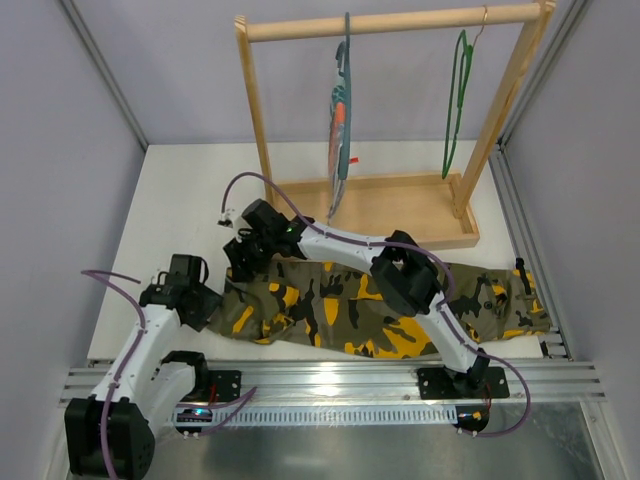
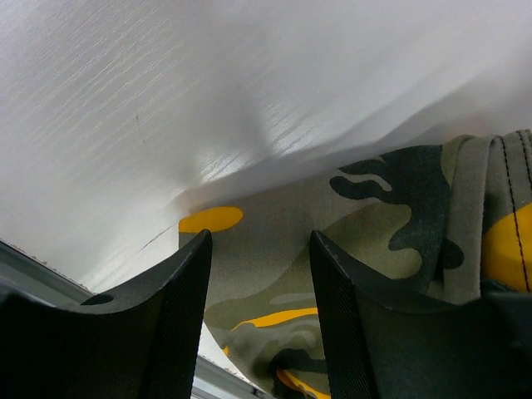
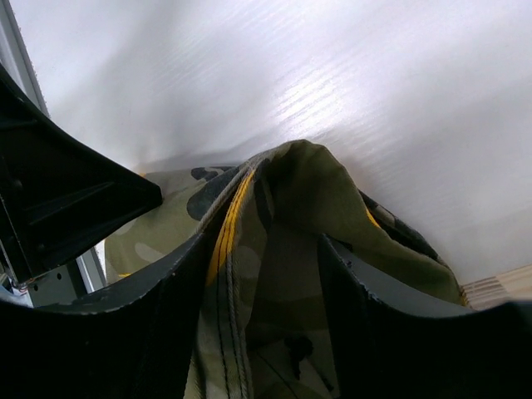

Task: Place the trousers on the hanger
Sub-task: Fold the trousers

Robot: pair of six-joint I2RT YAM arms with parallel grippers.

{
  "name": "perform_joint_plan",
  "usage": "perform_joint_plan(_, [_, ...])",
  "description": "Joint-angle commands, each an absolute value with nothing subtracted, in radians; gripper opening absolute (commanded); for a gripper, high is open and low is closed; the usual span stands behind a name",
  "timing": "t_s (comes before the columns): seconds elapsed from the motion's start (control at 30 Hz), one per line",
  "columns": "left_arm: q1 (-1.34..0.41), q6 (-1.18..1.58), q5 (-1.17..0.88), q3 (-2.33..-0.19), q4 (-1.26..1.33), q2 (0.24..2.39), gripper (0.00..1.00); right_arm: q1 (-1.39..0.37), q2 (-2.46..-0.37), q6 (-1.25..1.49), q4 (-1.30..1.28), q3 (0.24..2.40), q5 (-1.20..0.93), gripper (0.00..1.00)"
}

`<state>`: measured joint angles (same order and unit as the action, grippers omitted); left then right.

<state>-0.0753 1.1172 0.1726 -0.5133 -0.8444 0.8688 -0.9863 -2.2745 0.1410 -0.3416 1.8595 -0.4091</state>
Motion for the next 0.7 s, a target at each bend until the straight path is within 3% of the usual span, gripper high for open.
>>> perform_joint_plan(0.0, [-0.067, 1.144, 0.196, -0.505, -0.816, 0.868, 0.51, -0.989, -2.280, 0.155, -0.354, 1.914, -0.401, 0.58])
perform_joint_plan(0.1, [-0.067, 1.155, 0.190, -0.489, -0.813, 0.879, 0.51, -0.982, -2.263, 0.169, -0.341, 1.895, -0.357, 0.31])
perform_joint_plan(0.13, [-0.067, 1.157, 0.190, -0.482, -0.811, 0.884, 0.51, -0.977, -2.257, 0.176, -0.336, 1.891, -0.348, 0.17])
perform_joint_plan(0.2, [-0.069, 1.157, 0.193, -0.483, -0.818, 0.900, 0.51, -0.963, -2.229, 0.202, -0.310, 1.872, -0.316, 0.04])
perform_joint_plan(0.67, [-0.069, 1.149, 0.212, -0.486, -0.822, 0.971, 0.51, -0.943, -2.074, 0.319, -0.156, 1.700, -0.177, 0.04])
